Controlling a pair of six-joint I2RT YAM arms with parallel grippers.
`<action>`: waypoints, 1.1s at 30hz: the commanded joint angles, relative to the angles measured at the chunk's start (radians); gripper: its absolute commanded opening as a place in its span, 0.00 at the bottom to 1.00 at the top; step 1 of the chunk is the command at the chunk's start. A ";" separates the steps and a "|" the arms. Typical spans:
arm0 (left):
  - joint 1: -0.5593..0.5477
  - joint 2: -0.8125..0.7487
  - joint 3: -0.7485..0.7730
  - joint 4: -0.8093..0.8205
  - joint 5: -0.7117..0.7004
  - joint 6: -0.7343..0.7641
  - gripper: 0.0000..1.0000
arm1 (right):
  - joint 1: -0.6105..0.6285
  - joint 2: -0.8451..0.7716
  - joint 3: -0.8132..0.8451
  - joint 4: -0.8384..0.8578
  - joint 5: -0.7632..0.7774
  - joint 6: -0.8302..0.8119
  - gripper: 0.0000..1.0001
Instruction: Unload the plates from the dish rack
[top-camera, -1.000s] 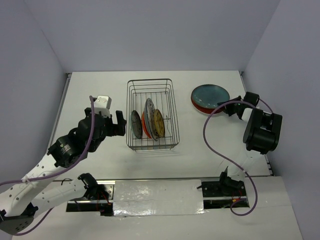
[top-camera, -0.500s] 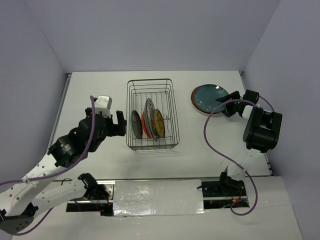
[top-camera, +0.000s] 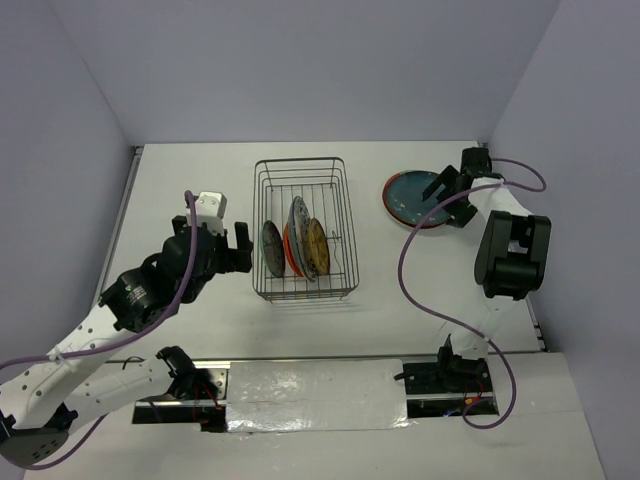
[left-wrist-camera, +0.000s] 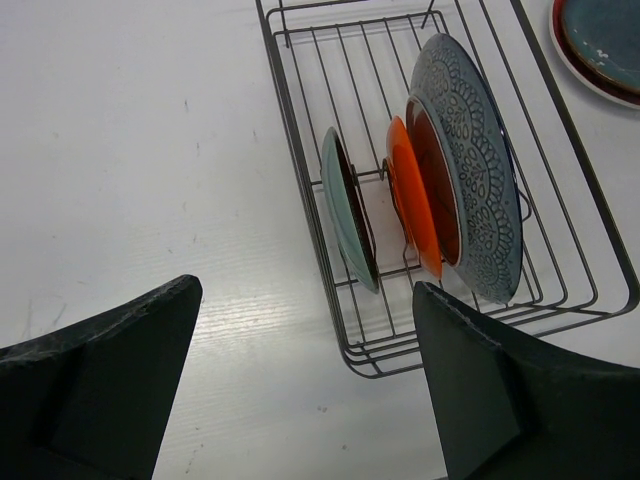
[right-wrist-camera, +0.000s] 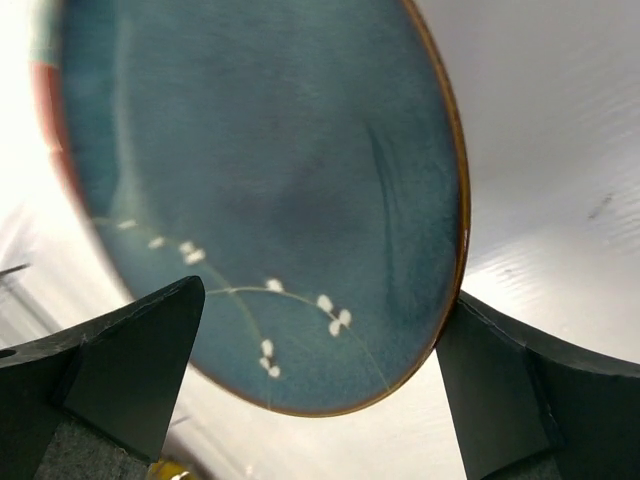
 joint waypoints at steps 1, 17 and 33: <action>-0.001 0.005 0.008 0.008 -0.027 -0.007 1.00 | 0.042 0.061 0.085 -0.144 0.146 -0.041 1.00; -0.001 0.040 0.016 0.003 -0.005 -0.015 1.00 | 0.079 0.100 0.145 -0.146 -0.035 -0.150 1.00; -0.001 0.137 0.112 0.005 0.022 -0.107 1.00 | 0.082 -0.152 -0.098 -0.106 -0.009 -0.169 1.00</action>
